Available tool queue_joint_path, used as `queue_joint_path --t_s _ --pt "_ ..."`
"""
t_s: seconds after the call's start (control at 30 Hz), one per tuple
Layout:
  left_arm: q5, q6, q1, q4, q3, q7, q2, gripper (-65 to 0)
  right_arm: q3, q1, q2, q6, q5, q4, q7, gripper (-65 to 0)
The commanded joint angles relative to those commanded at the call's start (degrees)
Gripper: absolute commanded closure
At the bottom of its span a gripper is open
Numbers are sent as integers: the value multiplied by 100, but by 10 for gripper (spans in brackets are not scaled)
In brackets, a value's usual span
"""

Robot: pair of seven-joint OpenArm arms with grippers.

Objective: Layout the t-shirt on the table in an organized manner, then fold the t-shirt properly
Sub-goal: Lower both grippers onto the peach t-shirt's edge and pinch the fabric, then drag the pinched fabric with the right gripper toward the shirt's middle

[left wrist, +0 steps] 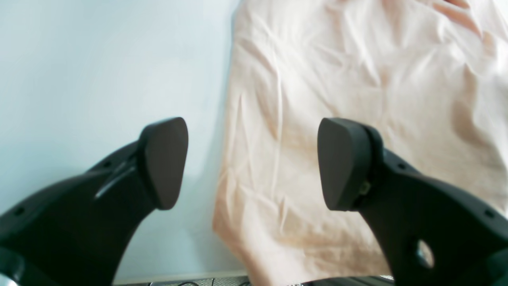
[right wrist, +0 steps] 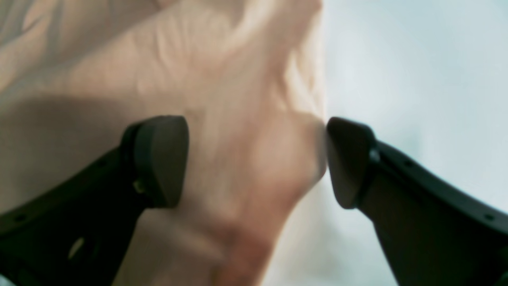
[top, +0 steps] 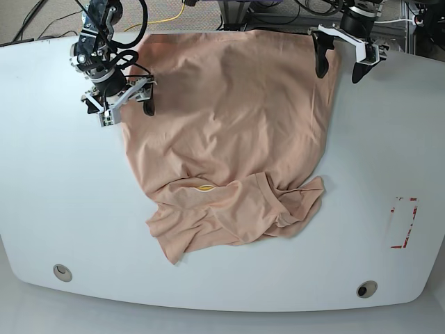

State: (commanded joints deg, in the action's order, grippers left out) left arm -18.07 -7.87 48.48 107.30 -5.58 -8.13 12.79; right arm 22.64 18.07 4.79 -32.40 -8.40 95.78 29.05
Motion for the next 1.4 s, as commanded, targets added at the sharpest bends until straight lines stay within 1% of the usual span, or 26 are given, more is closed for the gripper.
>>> queue_joint_path --t_s 0.03,0.07,0.1,0.13,0.17,0.2,0.27,0.3,0.33,0.37,0.43,0.6,0.73,0.8,0.93,1.07,1.2,1.23,1.27,1.3,1.33,1.4 --pt "0 0 -26 0 -9 26 0 -465 0 0 0 0 -9 -9 0 -442" --pt "0 0 -35 0 -18 114 0 -465 0 0 0 0 -9 -9 0 -392" --pt "0 0 -35 0 -18 158 0 -465 0 0 -9 0 -9 -9 0 -369" --pt "0 0 -35 0 -26 325 0 -465 0 9 -18 -44 -9 -9 0 -303" --pt "0 0 -53 0 -26 440 9 -465 0 9 -53 -79 -9 -9 0 -250" --pt "0 0 -88 9 -26 492 9 -465 0 9 -97 -105 -9 -9 9 -219" --pt "-9 0 -273 9 -35 730 9 -465 0 62 -220 -158 18 18 35 -97" --pt "-9 0 -299 9 -35 774 9 -465 0 97 -237 -158 18 26 35 -73" --pt "-9 0 -352 9 -35 870 0 -465 0 149 -273 -158 9 79 35 -29" --pt "-9 0 -360 9 -35 932 0 -465 -26 193 -281 -158 18 149 35 -16" --pt "-26 0 -369 18 -35 1029 0 -465 -53 290 -360 -158 0 273 35 -16" --pt "-26 0 -387 18 -18 1116 0 -465 -229 571 -747 -158 26 677 35 -21" --pt "-26 0 -404 18 -9 1222 0 -465 -457 747 -870 -158 26 870 35 -19" --pt "-26 0 -501 18 -9 1301 -9 -465 -668 844 -949 -123 26 985 44 -19" --pt "-26 0 -589 18 -35 1389 -9 -465 -1090 958 -1011 -97 26 1099 44 -19" --pt "-26 0 -589 26 -44 1424 26 -465 -1679 985 -1011 -88 26 1134 44 -19" --pt "-26 0 -589 26 -62 1424 26 -465 -2040 967 -1011 -62 26 1143 44 -19" --pt "-26 0 -589 26 -123 1424 35 -465 -2119 949 -1011 26 26 1178 44 -19" --pt "-26 0 -589 26 -220 1424 35 -467 -2215 932 -1011 167 26 1204 44 -21" --pt "-26 0 -589 26 -255 1424 35 -467 -2259 932 -1011 229 26 1213 44 -21" --pt "-26 0 -589 26 -316 1424 35 -468 -2382 888 -1011 360 26 1240 44 -21" --pt "-26 0 -598 18 -413 1424 35 -468 -2637 835 -958 563 26 1292 44 -43"
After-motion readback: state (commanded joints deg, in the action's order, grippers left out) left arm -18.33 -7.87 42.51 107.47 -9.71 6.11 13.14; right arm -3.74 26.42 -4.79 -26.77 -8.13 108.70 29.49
